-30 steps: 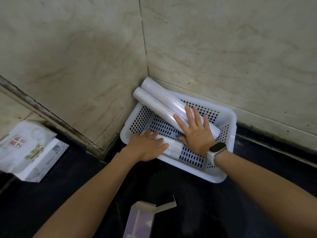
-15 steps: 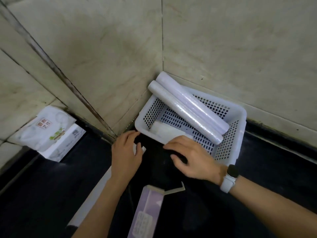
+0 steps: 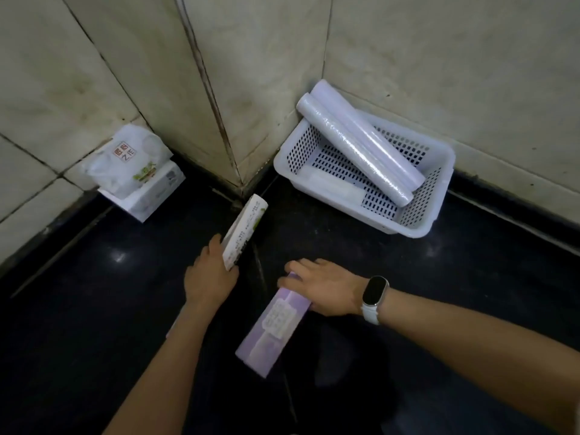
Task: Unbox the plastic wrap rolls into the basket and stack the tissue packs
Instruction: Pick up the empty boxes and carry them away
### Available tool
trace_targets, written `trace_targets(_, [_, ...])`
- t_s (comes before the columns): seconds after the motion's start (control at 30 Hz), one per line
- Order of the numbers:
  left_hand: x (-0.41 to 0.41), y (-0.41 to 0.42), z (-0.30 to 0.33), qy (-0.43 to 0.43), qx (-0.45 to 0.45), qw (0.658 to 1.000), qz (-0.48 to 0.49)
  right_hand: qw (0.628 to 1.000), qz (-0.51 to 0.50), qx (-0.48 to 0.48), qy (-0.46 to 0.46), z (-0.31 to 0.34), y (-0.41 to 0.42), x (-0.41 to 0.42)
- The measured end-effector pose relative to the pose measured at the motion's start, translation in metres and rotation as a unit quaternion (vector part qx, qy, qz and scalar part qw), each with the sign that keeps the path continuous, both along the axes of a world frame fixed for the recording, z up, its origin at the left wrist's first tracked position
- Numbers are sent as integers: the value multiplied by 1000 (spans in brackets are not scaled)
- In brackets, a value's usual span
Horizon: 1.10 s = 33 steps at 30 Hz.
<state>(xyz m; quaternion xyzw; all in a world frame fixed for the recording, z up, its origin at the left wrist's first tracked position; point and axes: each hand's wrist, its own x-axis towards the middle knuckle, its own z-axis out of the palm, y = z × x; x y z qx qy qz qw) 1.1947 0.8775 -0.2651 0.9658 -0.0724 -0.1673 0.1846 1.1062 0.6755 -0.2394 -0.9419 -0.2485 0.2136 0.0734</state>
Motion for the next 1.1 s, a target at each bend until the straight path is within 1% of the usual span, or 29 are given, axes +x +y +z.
trace_targets(0.07, [-12,13,11,-8,-77,997,16,998,-58,29,-8,3,1,-13])
trace_targets(0.13, [-26,26,20,-12,-169,984,48,988,-142,58,-24,6,-5,-33])
trace_targets(0.2, [-42,36,28,-3,-239,967,85,960,-262,97,-28,9,-10,-58])
trace_targets(0.23, [-51,39,30,8,-260,961,97,932,-337,130,-29,10,-9,-74])
trace_targets(0.27, [-64,40,31,24,-278,955,103,893,-414,173,-34,10,-6,-92])
trace_targets(0.3, [-78,41,31,42,-293,950,102,847,-484,218,-44,9,0,-110])
trace_targets(0.37, [-111,41,33,88,-317,941,79,754,-590,280,-70,6,19,-153])
trace_targets(0.43, [-147,39,34,146,-336,929,47,671,-665,311,-105,0,42,-204])
trace_targets(0.53, [-210,37,38,232,-351,907,-8,556,-743,343,-146,-3,79,-292])
trace_targets(0.63, [-274,30,42,321,-328,884,-88,451,-800,355,-174,-1,112,-384])
trace_targets(0.7, [-321,22,43,381,-303,859,-156,381,-830,358,-194,1,132,-446])
trace_targets(0.77, [-373,10,44,418,-271,834,-235,304,-855,355,-222,1,154,-509])
trace_targets(0.87, [-462,-8,45,455,-205,802,-329,152,-884,350,-268,-2,196,-603])
trace_targets(1.0, [-602,-19,35,485,-116,750,-434,-43,-886,333,-321,-12,260,-728])
trace_targets(1.1, [-725,-8,19,498,-41,707,-501,-175,-868,313,-343,-28,323,-831])
